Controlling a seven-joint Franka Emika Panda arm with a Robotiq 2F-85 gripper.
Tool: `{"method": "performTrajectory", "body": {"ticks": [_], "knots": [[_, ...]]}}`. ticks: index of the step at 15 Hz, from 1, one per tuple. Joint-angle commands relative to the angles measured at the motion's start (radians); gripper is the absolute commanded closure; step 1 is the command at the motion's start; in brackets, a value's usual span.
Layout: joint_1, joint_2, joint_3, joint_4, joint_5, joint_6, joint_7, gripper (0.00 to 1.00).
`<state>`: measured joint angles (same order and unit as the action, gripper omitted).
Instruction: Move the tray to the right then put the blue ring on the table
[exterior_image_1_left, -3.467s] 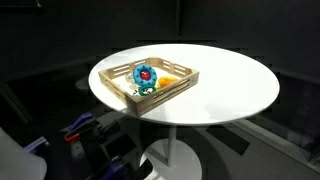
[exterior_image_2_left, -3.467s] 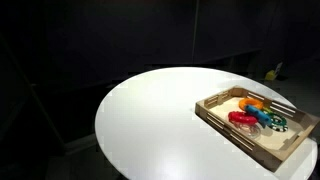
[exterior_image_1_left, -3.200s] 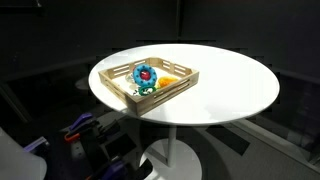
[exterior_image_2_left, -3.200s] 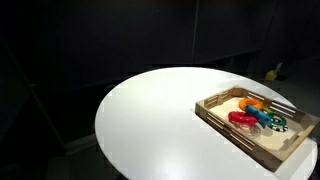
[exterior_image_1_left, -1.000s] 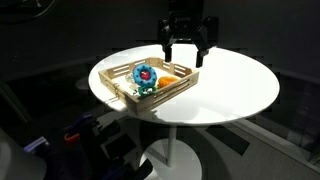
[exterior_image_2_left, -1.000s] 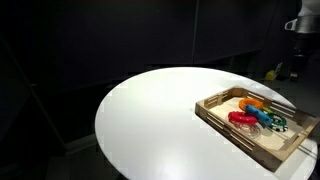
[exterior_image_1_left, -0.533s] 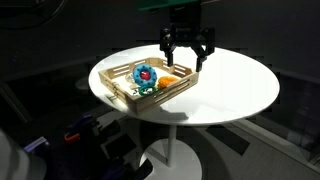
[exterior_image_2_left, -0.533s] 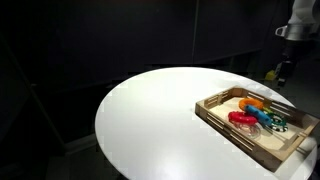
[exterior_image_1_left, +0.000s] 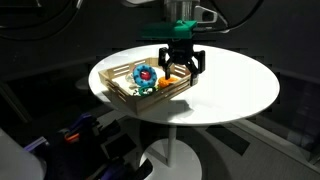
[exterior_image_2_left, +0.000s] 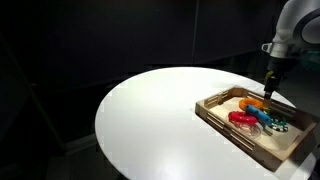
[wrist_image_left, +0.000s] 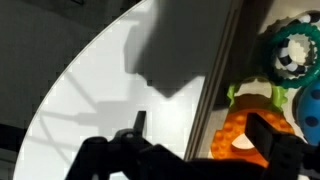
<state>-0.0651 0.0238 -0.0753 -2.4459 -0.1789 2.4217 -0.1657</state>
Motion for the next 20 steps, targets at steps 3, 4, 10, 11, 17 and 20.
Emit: {"method": "performTrajectory", "body": {"ticks": [3, 4, 10, 11, 17, 20], "knots": [[0.001, 0.047, 0.008, 0.003, 0.017, 0.050, 0.009, 0.11], [0.000, 0.050, 0.008, 0.003, 0.017, 0.055, 0.009, 0.20], [-0.008, 0.048, 0.001, 0.010, 0.021, 0.057, 0.005, 0.49], [-0.009, 0.048, 0.000, 0.011, 0.021, 0.057, 0.005, 0.51], [-0.031, 0.047, -0.020, 0.017, 0.026, 0.055, -0.001, 0.52], [-0.050, 0.046, -0.039, 0.019, 0.030, 0.055, -0.007, 0.50]]}}
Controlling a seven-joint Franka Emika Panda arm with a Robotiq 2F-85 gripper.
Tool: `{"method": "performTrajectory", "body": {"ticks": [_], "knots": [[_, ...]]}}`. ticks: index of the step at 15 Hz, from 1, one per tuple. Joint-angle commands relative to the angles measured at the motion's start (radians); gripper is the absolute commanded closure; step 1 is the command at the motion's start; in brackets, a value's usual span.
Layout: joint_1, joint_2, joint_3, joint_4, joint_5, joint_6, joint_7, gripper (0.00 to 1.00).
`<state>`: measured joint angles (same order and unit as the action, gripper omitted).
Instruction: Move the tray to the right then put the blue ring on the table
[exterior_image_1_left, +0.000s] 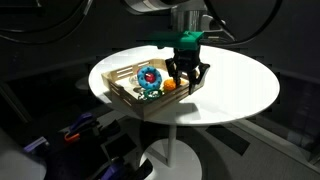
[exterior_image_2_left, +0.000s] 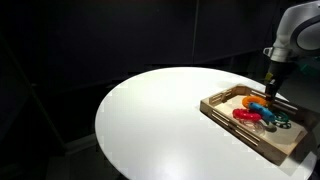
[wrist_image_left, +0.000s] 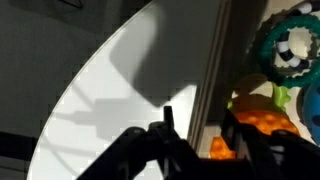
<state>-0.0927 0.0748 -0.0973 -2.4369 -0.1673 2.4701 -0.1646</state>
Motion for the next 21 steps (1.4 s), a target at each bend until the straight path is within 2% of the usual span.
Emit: {"method": "performTrajectory", "body": {"ticks": [1, 5, 12, 18, 21], "knots": [[-0.030, -0.005, -0.024, 0.011, 0.018, 0.007, -0.009, 0.51], [-0.062, -0.001, -0.054, 0.020, 0.008, 0.009, -0.010, 0.56], [-0.099, 0.019, -0.093, 0.058, 0.009, 0.012, -0.024, 0.54], [-0.113, 0.046, -0.106, 0.088, 0.019, 0.016, -0.035, 0.57], [-0.118, 0.058, -0.110, 0.106, 0.019, 0.016, -0.037, 0.55]]}}
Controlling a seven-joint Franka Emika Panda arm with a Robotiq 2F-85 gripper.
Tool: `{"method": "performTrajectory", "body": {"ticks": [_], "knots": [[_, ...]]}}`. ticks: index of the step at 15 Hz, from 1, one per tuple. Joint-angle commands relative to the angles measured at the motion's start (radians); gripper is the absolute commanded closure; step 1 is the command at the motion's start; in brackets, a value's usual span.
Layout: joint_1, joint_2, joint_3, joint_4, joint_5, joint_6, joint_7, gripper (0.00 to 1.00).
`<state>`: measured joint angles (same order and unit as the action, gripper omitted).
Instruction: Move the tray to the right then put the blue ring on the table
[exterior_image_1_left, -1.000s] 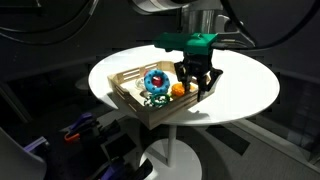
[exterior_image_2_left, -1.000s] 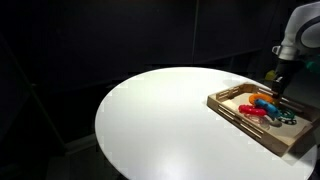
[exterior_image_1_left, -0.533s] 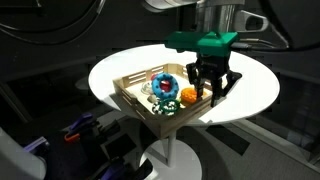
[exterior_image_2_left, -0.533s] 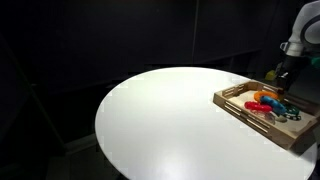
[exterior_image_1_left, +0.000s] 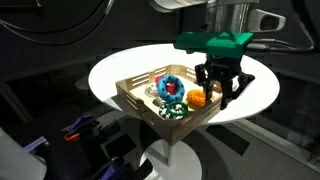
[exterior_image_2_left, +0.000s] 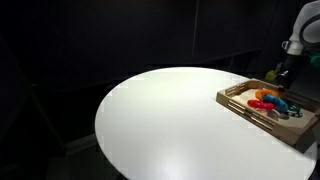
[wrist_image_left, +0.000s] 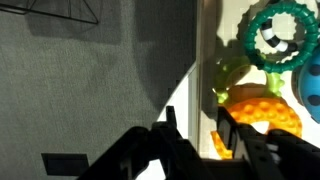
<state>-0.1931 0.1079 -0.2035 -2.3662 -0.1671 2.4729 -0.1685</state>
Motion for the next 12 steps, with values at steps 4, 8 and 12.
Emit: {"method": "performTrajectory", "body": {"ticks": [4, 8, 12], "knots": [[-0.027, 0.040, -0.009, 0.057, 0.020, 0.012, -0.035, 0.54], [-0.036, 0.049, -0.014, 0.074, 0.020, 0.010, -0.035, 0.53], [-0.036, 0.042, -0.009, 0.077, 0.031, 0.005, -0.043, 0.43]]}}
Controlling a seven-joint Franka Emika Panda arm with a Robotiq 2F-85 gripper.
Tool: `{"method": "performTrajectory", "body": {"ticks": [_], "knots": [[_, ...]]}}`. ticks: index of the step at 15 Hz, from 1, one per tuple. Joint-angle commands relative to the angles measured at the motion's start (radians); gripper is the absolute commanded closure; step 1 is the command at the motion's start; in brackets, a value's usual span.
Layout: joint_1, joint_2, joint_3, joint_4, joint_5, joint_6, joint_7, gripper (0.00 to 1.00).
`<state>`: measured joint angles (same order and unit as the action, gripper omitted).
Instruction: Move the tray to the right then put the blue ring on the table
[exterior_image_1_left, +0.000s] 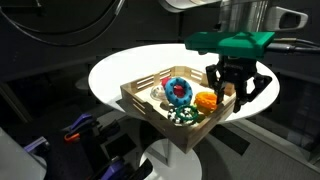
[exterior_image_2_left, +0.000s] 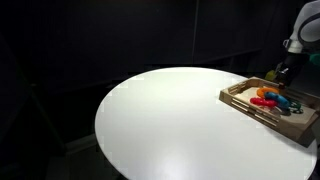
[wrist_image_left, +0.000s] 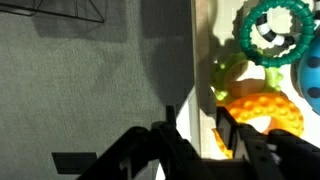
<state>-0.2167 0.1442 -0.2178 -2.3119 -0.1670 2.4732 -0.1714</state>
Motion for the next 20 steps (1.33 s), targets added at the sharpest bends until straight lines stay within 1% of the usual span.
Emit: {"method": "performTrajectory", "body": {"ticks": [1, 2, 5, 11, 17, 18, 20], "knots": [[-0.011, 0.000, 0.008, 0.023, 0.037, -0.001, -0.045, 0.30], [-0.010, -0.006, 0.012, 0.024, 0.045, -0.004, -0.051, 0.16], [-0.005, -0.034, 0.026, 0.023, 0.087, -0.018, -0.085, 0.00], [0.025, -0.110, 0.068, 0.010, 0.168, -0.052, -0.134, 0.00], [0.068, -0.170, 0.090, 0.007, 0.197, -0.178, -0.141, 0.00], [0.069, -0.132, 0.085, 0.018, 0.175, -0.135, -0.107, 0.00], [0.073, -0.135, 0.086, 0.017, 0.175, -0.141, -0.107, 0.00]]}}
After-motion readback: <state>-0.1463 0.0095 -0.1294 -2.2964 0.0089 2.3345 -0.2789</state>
